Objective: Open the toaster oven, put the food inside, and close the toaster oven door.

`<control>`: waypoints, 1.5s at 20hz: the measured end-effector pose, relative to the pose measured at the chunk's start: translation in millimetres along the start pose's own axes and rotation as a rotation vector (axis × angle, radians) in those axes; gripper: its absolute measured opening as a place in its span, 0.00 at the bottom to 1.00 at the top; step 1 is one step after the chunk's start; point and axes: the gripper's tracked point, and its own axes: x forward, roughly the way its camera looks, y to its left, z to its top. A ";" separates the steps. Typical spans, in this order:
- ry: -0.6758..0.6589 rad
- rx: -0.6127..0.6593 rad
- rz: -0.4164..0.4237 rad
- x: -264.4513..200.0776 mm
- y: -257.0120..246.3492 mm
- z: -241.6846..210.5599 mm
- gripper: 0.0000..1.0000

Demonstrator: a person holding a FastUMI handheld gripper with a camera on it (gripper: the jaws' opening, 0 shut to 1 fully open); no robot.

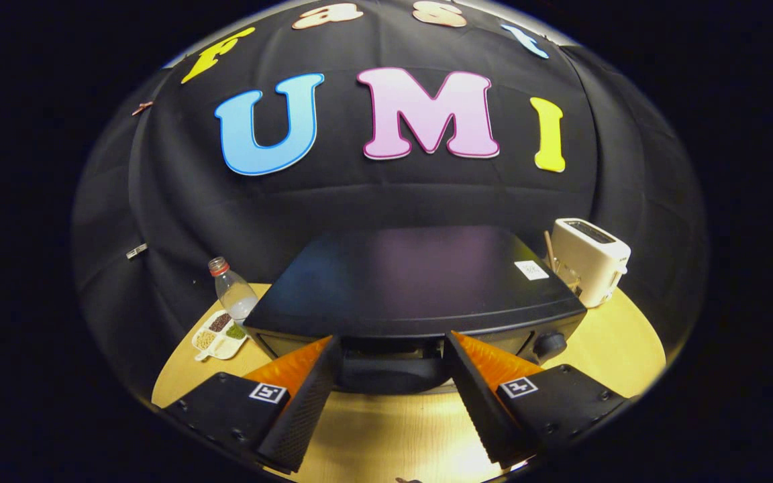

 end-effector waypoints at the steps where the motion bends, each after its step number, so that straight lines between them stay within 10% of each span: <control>1: 0.014 0.002 -0.006 1.2 -2.0 -3.8 0.98; 30: 0.548 0.075 0.079 -104.9 -16.0 -167.7 0.98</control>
